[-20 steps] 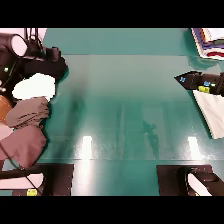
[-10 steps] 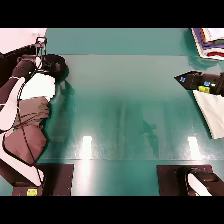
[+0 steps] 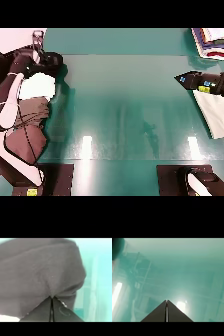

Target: Fold the shirts.

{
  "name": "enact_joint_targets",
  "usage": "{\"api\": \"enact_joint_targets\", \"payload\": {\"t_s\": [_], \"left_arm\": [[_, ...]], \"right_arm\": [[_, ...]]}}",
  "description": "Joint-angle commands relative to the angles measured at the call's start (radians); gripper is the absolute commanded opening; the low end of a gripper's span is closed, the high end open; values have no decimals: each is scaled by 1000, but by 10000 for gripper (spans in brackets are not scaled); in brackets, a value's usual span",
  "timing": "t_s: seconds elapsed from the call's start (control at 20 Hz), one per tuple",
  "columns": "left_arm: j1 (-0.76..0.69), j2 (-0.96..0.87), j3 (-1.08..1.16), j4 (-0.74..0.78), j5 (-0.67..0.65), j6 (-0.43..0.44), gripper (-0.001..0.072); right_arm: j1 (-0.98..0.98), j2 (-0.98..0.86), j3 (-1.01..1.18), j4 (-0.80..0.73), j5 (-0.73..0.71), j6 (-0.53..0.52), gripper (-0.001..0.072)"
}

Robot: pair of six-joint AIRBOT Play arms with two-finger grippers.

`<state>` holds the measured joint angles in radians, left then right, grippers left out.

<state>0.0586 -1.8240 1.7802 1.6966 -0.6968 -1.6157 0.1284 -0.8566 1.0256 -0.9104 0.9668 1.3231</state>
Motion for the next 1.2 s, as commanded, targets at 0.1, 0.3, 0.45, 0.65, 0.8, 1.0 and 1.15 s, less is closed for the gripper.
{"api": "enact_joint_targets", "payload": {"t_s": [0.1,0.3,0.45,0.65,0.8,1.0,1.15], "left_arm": [[-10,251,214,-4,-263,23,20],[-102,549,261,-6,-441,106,19],[-266,659,260,-5,-580,105,19],[-556,646,132,-17,-664,13,19],[-764,569,-30,-120,-606,-26,22],[-903,446,-90,-235,-457,18,549],[-833,454,-83,-99,-458,17,545]], "right_arm": [[-1,-1,156,-10,-7,-16,21],[-1,-31,342,-10,-6,-99,21],[-1,-74,443,-9,10,-99,22],[-1,-113,524,-6,64,-98,21],[-1,-101,537,-8,73,-98,22],[-1,-63,537,-26,73,-98,21],[-1,-32,537,-72,77,-98,21]]}}
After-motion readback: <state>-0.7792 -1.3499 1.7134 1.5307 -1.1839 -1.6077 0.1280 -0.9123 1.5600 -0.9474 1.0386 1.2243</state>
